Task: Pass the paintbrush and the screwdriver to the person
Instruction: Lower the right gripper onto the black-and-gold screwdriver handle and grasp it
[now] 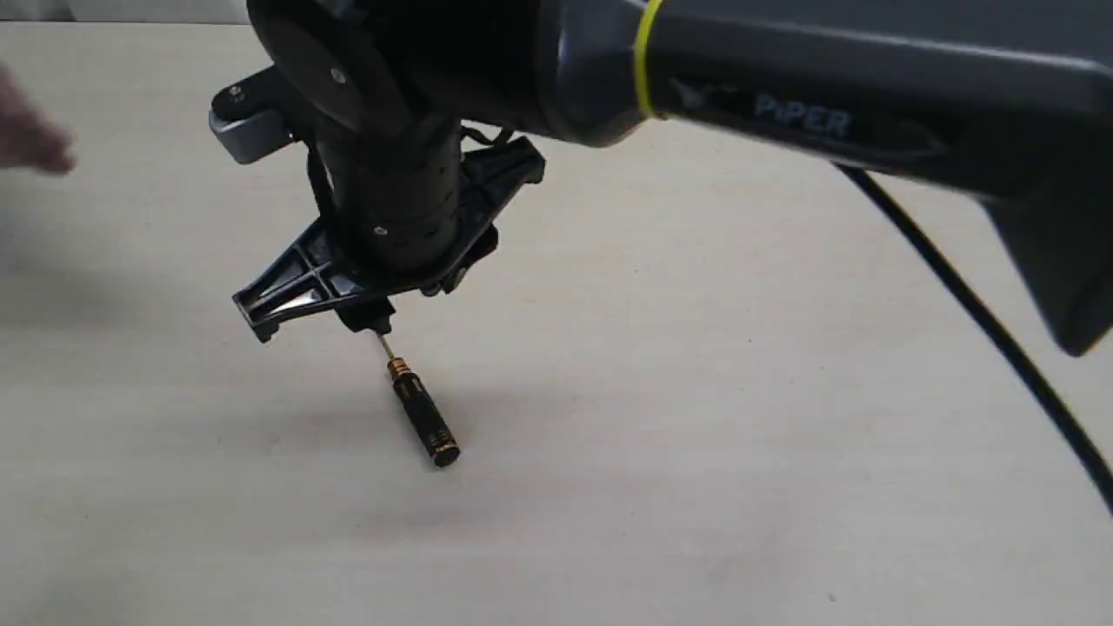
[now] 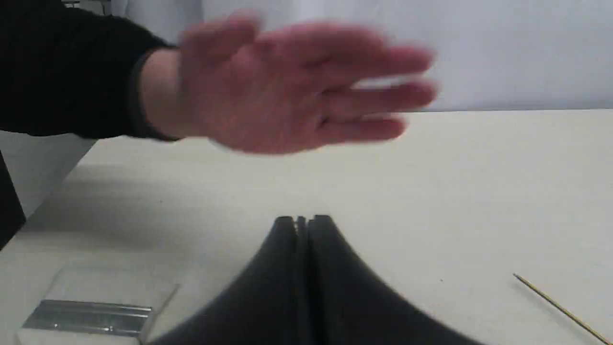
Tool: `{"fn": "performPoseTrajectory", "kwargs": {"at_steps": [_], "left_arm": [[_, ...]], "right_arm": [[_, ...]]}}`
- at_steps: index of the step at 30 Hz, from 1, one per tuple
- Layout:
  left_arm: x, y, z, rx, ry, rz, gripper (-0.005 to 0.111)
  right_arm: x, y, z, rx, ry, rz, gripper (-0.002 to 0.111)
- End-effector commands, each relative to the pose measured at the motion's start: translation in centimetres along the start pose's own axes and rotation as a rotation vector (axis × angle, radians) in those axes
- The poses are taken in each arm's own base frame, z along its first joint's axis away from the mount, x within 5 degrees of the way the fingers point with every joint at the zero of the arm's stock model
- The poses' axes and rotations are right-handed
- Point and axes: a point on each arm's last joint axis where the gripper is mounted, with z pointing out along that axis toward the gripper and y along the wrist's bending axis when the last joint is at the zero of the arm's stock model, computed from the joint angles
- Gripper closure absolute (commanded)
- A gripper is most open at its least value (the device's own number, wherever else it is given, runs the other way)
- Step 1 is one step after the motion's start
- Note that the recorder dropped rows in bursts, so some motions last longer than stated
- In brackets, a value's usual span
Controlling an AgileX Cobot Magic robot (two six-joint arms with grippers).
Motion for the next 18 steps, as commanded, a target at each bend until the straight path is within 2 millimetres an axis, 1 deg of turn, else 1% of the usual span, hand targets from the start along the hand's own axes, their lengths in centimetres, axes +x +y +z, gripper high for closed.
{"fn": "performPoseTrajectory", "kwargs": {"at_steps": [1, 4, 9, 18], "left_arm": [[0.0, -0.1, 0.0, 0.009, -0.004, -0.005, 0.107], [0.0, -0.1, 0.0, 0.01, -0.006, -0.005, 0.107], [0.0, -0.1, 0.0, 0.01, -0.006, -0.005, 0.107], [0.0, -0.1, 0.0, 0.01, -0.006, -0.005, 0.107]], "right_arm": [[-0.1, 0.7, 1.4, -0.036, 0.009, -0.029, 0.062], [-0.1, 1.3, 2.7, -0.077, 0.024, -0.044, 0.06], [0.0, 1.7, 4.7, -0.081, 0.049, -0.042, 0.051], [0.6, 2.2, 8.2, -0.067, 0.114, -0.046, 0.051]]}}
